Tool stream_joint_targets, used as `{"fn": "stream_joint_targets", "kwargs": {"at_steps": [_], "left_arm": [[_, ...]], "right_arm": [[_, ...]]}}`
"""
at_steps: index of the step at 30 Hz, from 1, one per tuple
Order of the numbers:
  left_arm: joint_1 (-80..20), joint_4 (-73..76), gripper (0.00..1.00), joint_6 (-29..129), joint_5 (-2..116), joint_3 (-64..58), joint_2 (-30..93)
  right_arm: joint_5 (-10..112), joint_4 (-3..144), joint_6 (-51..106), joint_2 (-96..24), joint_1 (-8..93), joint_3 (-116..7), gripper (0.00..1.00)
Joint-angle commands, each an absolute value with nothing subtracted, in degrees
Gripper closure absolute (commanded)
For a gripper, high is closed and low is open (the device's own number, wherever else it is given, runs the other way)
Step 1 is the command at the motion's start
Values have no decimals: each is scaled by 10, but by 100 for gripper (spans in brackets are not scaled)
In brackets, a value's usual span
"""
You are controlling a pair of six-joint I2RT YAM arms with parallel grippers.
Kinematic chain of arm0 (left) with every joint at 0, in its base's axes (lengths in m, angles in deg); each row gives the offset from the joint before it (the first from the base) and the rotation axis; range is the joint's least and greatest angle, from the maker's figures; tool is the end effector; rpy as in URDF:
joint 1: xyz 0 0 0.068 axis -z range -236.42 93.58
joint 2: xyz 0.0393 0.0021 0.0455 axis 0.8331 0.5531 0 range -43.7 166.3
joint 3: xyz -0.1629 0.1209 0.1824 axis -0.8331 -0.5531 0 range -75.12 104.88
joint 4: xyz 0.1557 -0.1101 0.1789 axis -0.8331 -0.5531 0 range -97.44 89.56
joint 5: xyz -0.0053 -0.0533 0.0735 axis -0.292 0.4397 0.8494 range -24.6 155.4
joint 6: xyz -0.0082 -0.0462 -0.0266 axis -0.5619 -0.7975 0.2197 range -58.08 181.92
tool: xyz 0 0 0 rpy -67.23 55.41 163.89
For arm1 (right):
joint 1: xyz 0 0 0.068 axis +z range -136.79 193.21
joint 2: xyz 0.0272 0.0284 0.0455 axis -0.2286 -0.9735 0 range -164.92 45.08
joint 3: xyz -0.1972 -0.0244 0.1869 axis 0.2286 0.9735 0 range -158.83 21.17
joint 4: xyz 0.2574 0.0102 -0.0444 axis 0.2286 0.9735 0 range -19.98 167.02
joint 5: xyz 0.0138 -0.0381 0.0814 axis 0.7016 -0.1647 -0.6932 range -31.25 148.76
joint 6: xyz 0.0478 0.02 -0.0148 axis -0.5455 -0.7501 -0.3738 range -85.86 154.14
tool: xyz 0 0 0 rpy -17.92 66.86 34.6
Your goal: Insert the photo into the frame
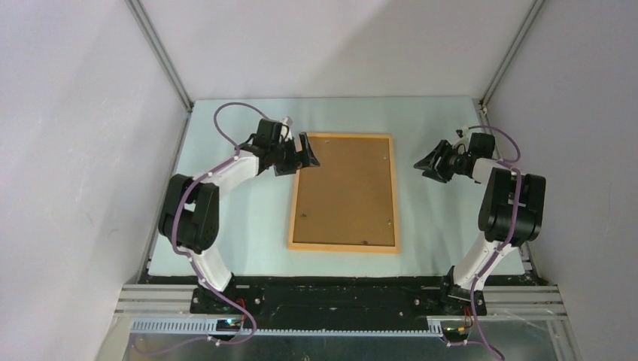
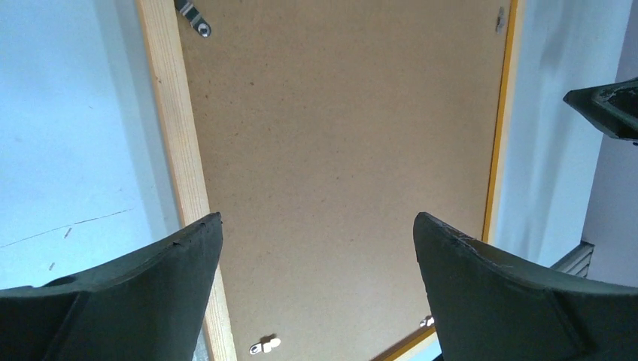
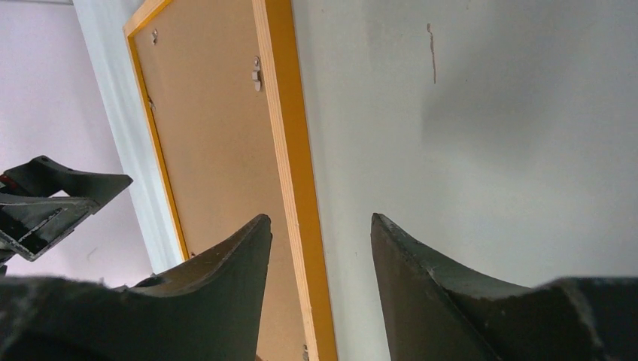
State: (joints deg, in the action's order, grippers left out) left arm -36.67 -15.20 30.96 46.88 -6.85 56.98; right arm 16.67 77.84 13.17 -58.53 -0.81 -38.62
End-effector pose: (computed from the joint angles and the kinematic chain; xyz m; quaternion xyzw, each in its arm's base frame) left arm 0.3550 -0.1395 0.2132 -0.0312 0.9202 -0.2897 0.2615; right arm 0.3576 -0.0649 0.1650 0.1525 0.8762 0.3571 0.2856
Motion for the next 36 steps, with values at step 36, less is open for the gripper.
{"fn": "stream_joint_targets", "kwargs": {"at_steps": [36], "left_arm": [[-390,-200,25,479,544,-8,630]], "right_arm": [[298,805,264,-549,150,-403,40]]}}
